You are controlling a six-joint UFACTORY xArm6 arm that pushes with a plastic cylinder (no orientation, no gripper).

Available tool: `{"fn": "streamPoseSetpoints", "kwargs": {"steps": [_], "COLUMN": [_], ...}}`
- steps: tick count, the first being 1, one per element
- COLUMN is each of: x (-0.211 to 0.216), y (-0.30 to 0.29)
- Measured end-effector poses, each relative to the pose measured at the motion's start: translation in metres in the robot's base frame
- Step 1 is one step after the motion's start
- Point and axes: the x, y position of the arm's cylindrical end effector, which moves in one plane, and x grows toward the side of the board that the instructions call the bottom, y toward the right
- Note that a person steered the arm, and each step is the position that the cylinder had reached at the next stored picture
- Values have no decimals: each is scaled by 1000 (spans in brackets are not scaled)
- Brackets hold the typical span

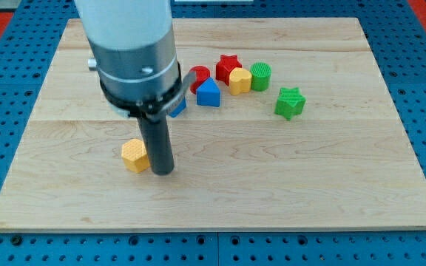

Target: Move the yellow hexagon towards the blue cube

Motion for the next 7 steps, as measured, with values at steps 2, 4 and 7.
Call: {"fn": "streamPoseSetpoints", "kwargs": {"steps": [2, 4, 7], "x": [24, -18, -78], "y": [-23, -37, -55]}}
